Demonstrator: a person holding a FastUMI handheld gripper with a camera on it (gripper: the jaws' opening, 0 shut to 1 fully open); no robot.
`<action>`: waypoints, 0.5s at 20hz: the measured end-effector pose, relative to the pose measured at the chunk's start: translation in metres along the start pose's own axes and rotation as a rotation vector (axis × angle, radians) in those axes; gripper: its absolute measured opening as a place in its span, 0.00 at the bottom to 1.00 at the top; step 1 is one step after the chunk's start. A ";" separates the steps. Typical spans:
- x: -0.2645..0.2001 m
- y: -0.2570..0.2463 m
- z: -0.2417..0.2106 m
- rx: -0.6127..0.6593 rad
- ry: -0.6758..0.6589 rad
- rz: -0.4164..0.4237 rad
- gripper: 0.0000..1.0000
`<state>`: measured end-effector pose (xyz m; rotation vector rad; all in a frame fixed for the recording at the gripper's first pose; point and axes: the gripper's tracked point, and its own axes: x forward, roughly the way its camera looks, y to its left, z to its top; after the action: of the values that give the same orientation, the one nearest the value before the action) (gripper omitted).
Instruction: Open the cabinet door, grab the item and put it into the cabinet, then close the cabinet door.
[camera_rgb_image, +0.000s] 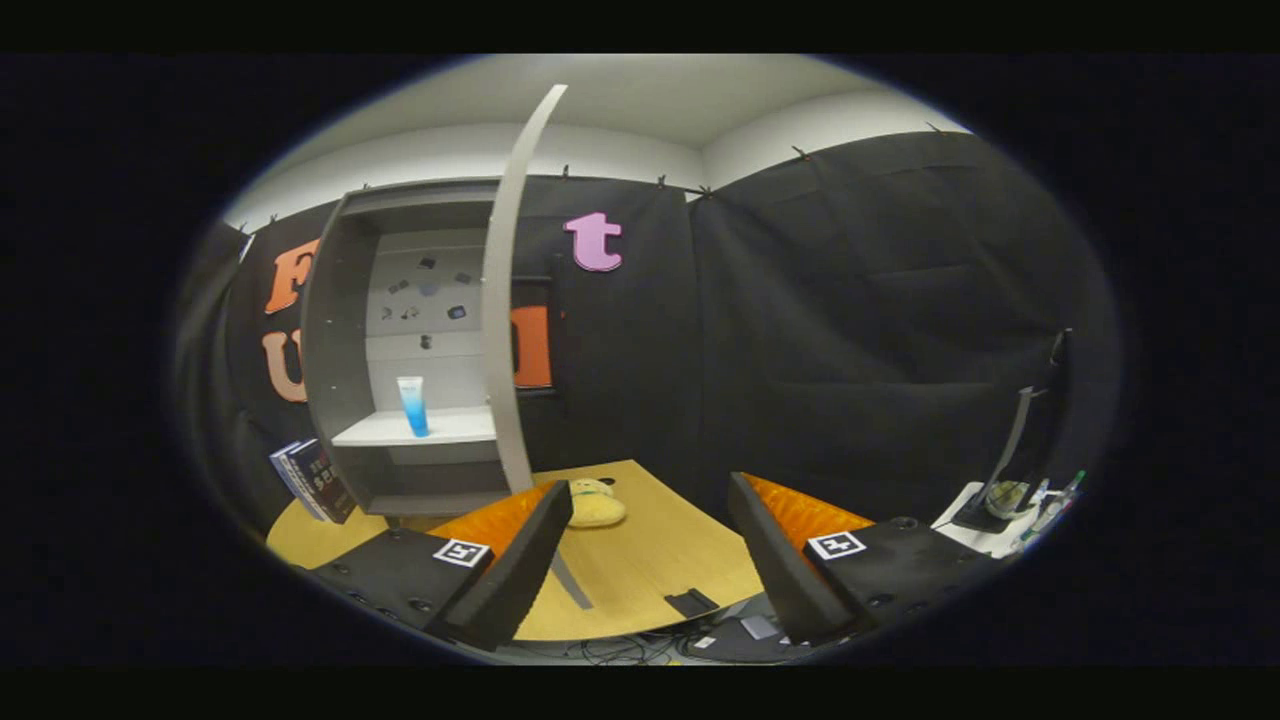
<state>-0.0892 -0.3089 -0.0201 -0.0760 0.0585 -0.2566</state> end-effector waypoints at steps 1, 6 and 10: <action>0.016 -0.005 -0.008 0.003 -0.001 -0.010 1.00; 0.072 0.002 -0.043 0.018 0.048 0.023 0.98; 0.077 0.010 -0.048 0.022 0.039 0.039 0.97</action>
<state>-0.0156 -0.3218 -0.0721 -0.0481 0.0954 -0.2195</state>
